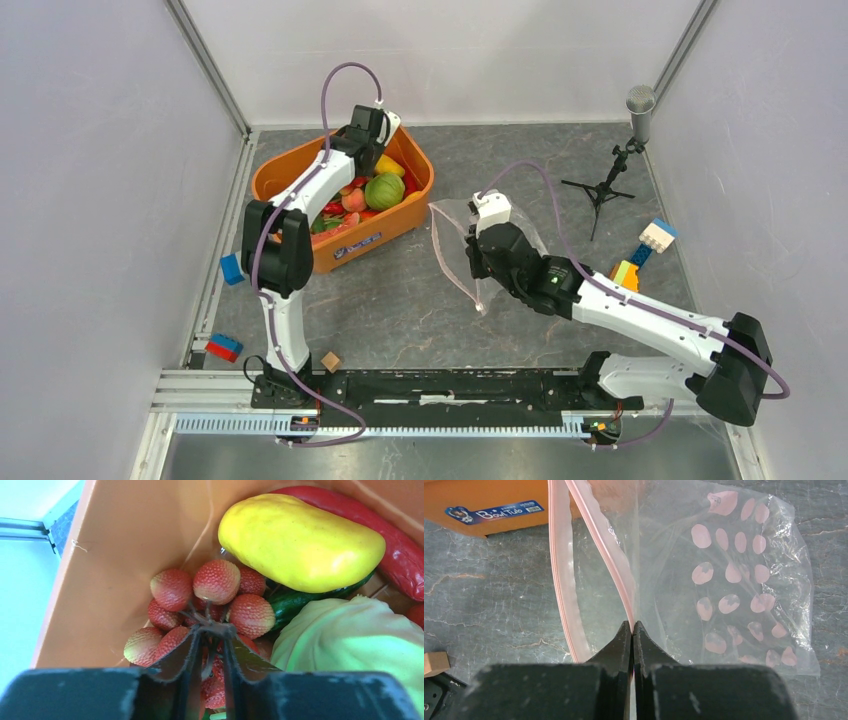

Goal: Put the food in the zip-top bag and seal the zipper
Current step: Pick up the fake fruit from the bin.

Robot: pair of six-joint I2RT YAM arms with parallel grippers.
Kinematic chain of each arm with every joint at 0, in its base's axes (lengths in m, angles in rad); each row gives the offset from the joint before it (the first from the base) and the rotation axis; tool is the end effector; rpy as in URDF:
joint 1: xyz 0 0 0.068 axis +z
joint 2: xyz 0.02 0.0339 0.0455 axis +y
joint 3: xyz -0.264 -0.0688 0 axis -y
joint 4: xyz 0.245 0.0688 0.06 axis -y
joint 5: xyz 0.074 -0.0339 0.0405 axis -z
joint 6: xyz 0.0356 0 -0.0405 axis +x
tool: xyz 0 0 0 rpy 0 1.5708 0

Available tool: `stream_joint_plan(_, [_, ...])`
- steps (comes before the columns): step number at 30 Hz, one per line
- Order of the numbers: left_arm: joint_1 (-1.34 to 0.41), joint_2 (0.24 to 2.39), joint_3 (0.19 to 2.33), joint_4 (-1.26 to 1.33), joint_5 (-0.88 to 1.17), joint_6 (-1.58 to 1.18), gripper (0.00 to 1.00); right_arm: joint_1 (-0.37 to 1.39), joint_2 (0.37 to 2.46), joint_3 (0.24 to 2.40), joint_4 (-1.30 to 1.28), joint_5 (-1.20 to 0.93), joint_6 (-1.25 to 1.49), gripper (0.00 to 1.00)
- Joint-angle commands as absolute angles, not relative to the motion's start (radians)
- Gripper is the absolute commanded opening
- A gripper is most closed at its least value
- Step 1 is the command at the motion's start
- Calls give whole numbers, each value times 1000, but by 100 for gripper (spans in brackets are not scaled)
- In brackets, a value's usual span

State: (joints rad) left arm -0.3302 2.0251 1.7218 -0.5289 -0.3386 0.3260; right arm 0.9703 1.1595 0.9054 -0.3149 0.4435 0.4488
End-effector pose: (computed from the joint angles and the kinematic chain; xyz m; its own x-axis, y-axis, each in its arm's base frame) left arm 0.4390 -0.1380 0.2553 -0.6324 0.5361 -0.5591 0.3133 0.8372 0.4483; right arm 0.1573 0.2027 0.2948 -0.5090 -0.0497 -0.8593 -0.3553 0.9214 0.1572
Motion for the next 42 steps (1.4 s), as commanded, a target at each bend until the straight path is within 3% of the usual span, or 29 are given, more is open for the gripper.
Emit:
stream_joint_plan(1, [-327,2016,1725,-464,-335,312,15,966,1133,895,-301,430,461,3])
stream_joint_plan(2, [-326,2007,1724,-471,-338,306,5,966,1133,896,-301,429,462,3])
stream_joint_plan(3, [-328,1987,1723,-480,-345,292,2,967,1132,896,-302,431,463,3])
stream_joint_plan(12, [-328,1576,1494,-426,-175,171,2,967,1100,835,-212,452,528,2])
stream_joint_plan(22, [-328,1281,1337,-417,-68,83,2,967,1061,787,-159,448,571,2])
stream_joint_plan(31, [-328,1015,1207,-313,332,-128,2,965,1071,789,-138,441,592,1])
stream_joint_plan(42, [-329,806,1011,-12,616,-536,2,904,1143,893,-117,291,598,0])
